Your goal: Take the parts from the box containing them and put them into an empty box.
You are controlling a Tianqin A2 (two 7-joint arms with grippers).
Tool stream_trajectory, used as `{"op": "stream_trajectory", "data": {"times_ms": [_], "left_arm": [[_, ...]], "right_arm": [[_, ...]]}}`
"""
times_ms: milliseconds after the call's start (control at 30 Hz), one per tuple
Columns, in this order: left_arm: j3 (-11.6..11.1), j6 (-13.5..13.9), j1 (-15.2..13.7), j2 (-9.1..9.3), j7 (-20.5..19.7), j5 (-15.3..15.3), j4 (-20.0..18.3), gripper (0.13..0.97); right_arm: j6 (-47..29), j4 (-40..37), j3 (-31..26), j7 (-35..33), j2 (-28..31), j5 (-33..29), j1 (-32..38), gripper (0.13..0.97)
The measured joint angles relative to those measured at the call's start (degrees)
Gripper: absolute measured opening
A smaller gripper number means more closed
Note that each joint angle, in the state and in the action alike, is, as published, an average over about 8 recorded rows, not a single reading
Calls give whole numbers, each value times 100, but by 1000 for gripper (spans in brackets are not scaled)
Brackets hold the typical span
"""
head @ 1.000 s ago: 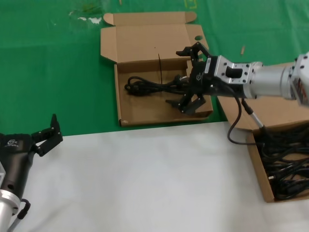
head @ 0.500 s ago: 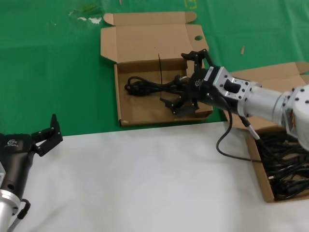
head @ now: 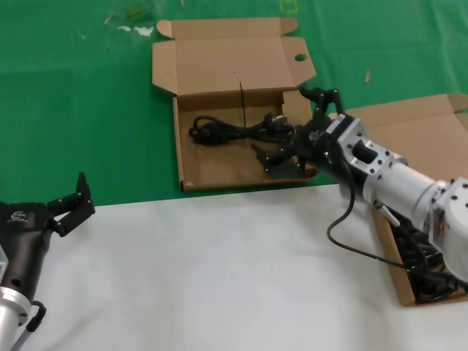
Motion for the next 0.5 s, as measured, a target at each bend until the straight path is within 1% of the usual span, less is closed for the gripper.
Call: {"op": "stream_trajectory", "data": {"times_ms": [500], "left_arm": [[0, 0, 0, 0, 2, 0, 0, 966]], "right_arm": [[1156, 1007, 470, 427, -99, 352, -1214, 966]]}}
